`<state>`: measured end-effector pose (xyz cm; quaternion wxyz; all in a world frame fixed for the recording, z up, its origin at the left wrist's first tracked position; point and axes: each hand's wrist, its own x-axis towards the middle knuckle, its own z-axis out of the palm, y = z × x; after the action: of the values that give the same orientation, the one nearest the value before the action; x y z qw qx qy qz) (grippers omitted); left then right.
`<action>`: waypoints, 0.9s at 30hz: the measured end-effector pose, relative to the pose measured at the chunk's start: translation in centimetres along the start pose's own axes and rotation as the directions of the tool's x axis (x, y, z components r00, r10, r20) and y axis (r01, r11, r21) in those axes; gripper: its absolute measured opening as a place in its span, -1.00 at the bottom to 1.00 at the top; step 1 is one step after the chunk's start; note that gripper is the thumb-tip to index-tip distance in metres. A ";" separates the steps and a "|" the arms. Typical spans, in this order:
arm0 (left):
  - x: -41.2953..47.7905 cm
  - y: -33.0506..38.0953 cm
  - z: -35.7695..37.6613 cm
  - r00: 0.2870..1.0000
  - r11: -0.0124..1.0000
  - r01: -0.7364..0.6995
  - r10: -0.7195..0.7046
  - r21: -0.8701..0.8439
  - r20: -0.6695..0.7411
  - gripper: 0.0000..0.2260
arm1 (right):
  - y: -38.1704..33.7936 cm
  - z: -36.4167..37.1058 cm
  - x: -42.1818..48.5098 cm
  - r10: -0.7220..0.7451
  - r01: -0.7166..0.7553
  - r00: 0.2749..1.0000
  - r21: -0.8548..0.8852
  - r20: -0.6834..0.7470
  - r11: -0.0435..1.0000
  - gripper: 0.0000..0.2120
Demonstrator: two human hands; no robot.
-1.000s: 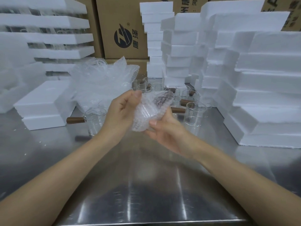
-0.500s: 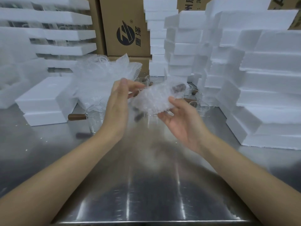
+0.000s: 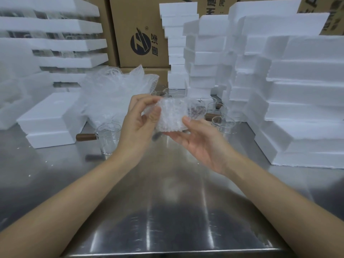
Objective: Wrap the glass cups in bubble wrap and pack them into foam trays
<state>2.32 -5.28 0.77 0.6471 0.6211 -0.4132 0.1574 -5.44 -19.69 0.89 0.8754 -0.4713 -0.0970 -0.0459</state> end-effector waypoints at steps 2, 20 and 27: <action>0.0 -0.1 -0.2 0.999 0.999 -0.001 0.000 0.033 0.044 -0.83 | 0.1 0.1 -0.1 0.019 -0.019 1.000 -0.036 0.004 0.999 -0.55; 0.6 1.0 -0.7 0.977 0.978 0.182 -0.192 0.105 0.098 -0.82 | 0.2 -0.8 0.3 -0.089 0.048 0.994 -0.465 -0.066 0.884 -0.45; 0.3 2.1 -1.2 0.864 0.952 0.185 -0.275 0.243 0.422 -0.67 | 0.1 -0.5 0.0 -0.104 0.118 0.993 -0.604 0.058 0.788 -0.45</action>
<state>1.42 -3.88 2.52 0.4840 0.7456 -0.4571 -0.0299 -5.41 -20.05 0.54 0.6730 -0.7207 -0.1143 -0.1208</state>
